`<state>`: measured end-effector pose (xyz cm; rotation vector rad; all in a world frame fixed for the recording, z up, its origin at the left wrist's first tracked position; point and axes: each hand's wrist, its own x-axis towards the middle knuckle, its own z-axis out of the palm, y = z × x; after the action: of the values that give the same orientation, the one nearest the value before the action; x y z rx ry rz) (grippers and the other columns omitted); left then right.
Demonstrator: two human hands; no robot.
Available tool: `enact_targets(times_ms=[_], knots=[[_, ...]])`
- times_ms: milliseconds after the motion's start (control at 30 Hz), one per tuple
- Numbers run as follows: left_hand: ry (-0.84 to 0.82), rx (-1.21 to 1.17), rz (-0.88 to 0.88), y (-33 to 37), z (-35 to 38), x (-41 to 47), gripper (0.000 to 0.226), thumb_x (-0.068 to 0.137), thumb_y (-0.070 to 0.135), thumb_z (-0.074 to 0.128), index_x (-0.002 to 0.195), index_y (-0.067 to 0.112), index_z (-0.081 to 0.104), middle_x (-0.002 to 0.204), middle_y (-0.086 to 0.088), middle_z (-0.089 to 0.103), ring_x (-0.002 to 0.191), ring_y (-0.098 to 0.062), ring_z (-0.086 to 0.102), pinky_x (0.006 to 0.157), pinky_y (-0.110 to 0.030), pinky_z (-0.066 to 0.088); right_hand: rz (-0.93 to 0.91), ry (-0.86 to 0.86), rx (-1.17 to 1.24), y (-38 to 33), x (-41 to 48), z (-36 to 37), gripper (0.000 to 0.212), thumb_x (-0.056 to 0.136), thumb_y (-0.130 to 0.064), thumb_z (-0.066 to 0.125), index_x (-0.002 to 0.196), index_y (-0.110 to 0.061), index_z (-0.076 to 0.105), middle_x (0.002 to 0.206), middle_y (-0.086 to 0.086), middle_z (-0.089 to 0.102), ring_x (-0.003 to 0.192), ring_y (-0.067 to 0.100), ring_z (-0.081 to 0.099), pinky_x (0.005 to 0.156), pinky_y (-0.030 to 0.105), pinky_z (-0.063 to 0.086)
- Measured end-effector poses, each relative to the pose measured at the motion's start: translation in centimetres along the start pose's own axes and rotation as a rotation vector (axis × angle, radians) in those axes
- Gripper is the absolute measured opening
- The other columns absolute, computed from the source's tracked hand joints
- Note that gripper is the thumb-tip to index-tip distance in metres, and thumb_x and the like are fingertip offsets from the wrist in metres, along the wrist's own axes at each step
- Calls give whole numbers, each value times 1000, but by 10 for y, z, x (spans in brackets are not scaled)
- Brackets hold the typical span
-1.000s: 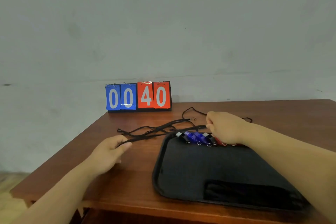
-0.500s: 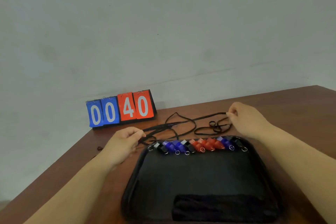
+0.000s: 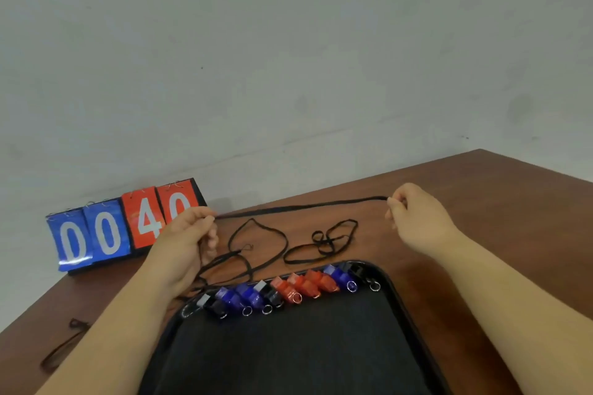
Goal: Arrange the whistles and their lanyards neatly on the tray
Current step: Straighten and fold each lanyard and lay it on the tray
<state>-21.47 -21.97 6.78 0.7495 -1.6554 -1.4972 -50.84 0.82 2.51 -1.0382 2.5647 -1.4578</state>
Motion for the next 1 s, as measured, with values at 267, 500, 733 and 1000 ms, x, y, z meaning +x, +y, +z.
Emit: enact_targets(times_ms=[267,500,733,1000], knots=[[-80,-334,-63,-18,-32,-6,24,99,6,55,88,22,70,84,-2,71,65,-10,59,56,-22,46,9,2,-59,-11,-9,8,24,107,-26,40,93,-16,56,78,-5,70,78,17,66,63,33,44],[-65,-596,-122,-10,-39,-12,11,89,15,65,91,23,72,75,3,66,60,-9,55,55,-21,43,-92,-59,-106,-60,-11,28,14,102,-36,54,90,-29,58,89,-10,69,85,14,65,73,34,45],[-115,-479,-91,-6,-35,-20,18,92,16,62,105,19,74,89,-4,72,66,-12,60,58,-25,46,-175,-127,122,-109,-32,33,5,92,-29,70,88,-28,71,74,-8,75,64,2,69,71,26,54],[-563,-439,57,-2,-34,-31,83,68,0,82,145,20,56,153,0,54,128,-28,63,81,-34,55,-171,-192,359,-98,-51,19,10,91,-7,72,93,-16,75,77,4,77,69,11,75,64,14,57]])
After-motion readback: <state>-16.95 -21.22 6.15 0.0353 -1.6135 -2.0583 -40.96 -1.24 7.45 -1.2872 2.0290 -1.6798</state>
